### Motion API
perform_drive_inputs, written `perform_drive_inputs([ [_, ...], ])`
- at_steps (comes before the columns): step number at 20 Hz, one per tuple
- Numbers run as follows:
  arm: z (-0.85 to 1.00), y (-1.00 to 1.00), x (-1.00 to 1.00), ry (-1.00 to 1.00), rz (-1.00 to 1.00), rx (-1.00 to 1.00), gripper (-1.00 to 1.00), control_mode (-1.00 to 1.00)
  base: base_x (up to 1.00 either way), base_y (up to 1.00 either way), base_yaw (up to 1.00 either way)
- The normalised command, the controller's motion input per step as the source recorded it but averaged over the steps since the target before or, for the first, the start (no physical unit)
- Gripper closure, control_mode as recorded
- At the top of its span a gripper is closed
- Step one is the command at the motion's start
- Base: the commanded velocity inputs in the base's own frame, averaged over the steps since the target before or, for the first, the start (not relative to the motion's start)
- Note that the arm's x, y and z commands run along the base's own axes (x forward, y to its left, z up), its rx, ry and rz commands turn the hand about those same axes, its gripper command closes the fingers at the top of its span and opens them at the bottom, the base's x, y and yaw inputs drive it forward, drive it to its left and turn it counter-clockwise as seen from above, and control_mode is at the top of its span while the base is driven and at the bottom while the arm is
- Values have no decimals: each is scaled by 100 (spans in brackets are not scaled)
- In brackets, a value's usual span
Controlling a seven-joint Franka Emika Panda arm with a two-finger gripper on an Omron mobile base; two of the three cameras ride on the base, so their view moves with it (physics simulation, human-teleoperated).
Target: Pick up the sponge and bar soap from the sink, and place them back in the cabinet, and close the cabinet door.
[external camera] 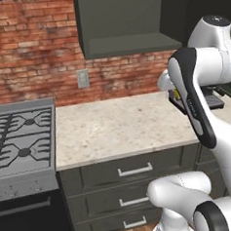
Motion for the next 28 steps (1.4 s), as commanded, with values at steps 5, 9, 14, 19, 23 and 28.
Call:
perform_drive_inputs([
  [5, 0, 0, 0, 0, 0, 0, 100, 100, 29, -13, 1],
  [9, 0, 0, 0, 0, 0, 0, 100, 100, 32, -8, 0],
  [14, 0, 0, 0, 0, 0, 0, 100, 100, 30, 0, 0],
  [19, 0, 0, 0, 0, 0, 0, 100, 100, 22, 0, 0],
  [23, 0, 0, 0, 0, 0, 0, 100, 100, 22, 0, 0],
  [28, 0, 0, 0, 0, 0, 0, 100, 100, 11, 0, 0],
])
